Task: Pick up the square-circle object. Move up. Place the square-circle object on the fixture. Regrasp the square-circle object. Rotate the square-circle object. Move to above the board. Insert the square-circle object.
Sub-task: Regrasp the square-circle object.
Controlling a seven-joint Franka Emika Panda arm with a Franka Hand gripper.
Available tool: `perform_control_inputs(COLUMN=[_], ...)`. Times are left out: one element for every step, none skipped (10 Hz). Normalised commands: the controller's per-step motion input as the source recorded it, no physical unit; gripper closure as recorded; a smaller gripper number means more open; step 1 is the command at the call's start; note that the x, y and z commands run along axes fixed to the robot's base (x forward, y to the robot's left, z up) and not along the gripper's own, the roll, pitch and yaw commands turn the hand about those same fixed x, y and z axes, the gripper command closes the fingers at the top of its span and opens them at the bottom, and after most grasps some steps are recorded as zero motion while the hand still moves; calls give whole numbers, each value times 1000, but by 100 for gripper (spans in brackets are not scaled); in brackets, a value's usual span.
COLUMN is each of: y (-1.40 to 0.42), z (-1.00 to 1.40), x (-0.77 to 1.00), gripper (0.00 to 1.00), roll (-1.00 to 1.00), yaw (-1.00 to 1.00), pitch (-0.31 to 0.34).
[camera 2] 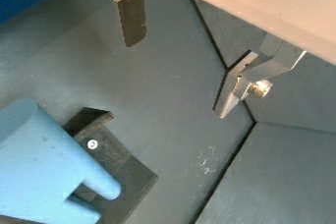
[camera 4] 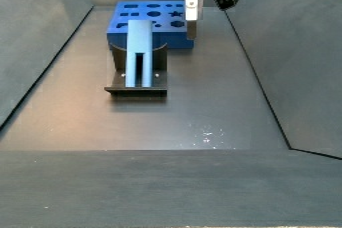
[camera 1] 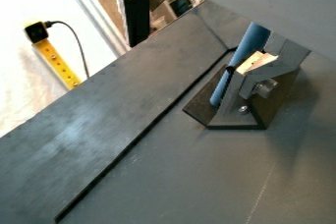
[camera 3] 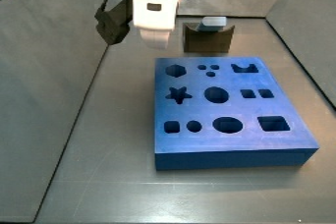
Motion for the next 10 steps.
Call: perform_control_inputs(y=[-49,-46,-48,-49,-26,-25,-25,-26,-29,-30], z=[-7,-10,-16,-18,-9,-15,-31,-33,-37,-41], x=[61,54,46,43,1000,1000,1000,1000,1000,1000], gripper=[0,0,0,0,0,0,0,0,0,0], roll=[107,93,88,86,108,111,123,133,133,136], yaw=[404,356,313,258,175,124,92,61,43,30], pitch=[95,-1,-54,-84,-14,-9,1,-4,-3,7])
